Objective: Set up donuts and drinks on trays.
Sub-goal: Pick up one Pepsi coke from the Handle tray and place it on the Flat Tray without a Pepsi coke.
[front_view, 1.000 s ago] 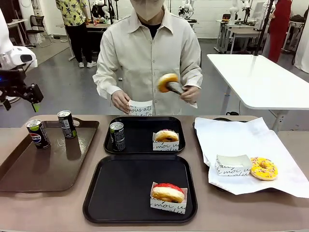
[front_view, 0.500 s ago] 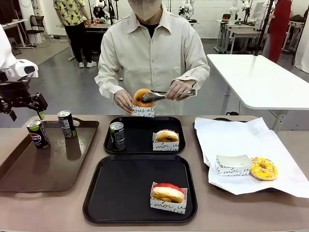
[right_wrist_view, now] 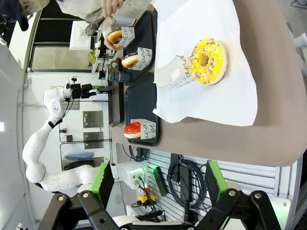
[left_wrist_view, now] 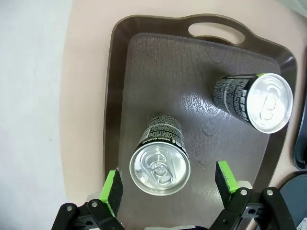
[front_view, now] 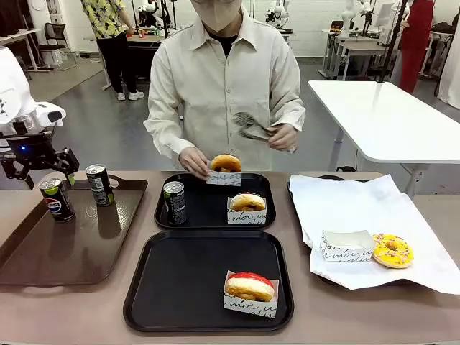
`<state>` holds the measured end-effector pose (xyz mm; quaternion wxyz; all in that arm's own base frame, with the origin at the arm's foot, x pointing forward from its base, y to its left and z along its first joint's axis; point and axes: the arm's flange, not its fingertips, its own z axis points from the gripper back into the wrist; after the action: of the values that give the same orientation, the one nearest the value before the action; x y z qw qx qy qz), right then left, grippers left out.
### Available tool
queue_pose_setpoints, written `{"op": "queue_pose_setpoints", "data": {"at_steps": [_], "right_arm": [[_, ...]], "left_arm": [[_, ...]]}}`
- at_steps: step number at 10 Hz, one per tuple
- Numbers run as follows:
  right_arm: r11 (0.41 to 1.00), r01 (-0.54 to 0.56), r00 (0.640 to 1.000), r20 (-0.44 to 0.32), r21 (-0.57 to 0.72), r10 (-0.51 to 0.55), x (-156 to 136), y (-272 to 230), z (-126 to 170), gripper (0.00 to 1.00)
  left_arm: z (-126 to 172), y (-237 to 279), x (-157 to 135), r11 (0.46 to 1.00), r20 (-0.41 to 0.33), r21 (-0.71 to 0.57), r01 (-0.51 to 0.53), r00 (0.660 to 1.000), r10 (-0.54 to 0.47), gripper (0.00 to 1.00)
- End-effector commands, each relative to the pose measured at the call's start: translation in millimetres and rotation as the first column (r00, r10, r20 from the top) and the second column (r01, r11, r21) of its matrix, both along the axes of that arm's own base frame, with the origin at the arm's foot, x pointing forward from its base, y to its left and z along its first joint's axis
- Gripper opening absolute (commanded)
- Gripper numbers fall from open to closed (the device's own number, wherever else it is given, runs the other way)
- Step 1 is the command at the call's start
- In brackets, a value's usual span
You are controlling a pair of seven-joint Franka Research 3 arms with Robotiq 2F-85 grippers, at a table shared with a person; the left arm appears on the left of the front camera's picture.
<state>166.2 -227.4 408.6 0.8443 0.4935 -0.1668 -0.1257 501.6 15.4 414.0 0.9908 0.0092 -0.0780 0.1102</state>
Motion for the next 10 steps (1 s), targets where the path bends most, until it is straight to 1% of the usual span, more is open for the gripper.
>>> {"op": "queue_pose_setpoints", "data": {"at_steps": [1, 3, 6, 8, 10], "right_arm": [[1.0, -0.009, 1.0, 0.023, 0.009, 0.008, 2.1, 0.6, -0.7, 1.0], [1.0, -0.009, 1.0, 0.023, 0.009, 0.008, 2.1, 0.6, -0.7, 1.0], [1.0, -0.009, 1.0, 0.023, 0.009, 0.008, 2.1, 0.6, -0.7, 1.0], [1.0, -0.009, 1.0, 0.023, 0.009, 0.008, 2.1, 0.6, -0.7, 1.0], [1.0, -0.009, 1.0, 0.023, 0.009, 0.008, 2.1, 0.6, -0.7, 1.0]], "left_arm": [[-4.5, 7.3, 6.2, 0.998, 0.01, 0.009, -0.064, 0.998, 0.064, 1.0], [-9.6, 10.9, 6.9, 0.997, 0.001, 0.011, -0.082, 0.997, 0.082, 1.0], [-13.6, 9.4, 8.4, 0.996, 0.019, -0.002, -0.084, 0.996, 0.084, 1.0], [-21.6, 7.5, 12.4, 0.993, 0.009, 0.007, -0.118, 0.993, 0.118, 1.0], [-22.6, 1.0, 15.2, 0.991, 0.002, 0.023, -0.135, 0.991, 0.135, 1.0]]}}
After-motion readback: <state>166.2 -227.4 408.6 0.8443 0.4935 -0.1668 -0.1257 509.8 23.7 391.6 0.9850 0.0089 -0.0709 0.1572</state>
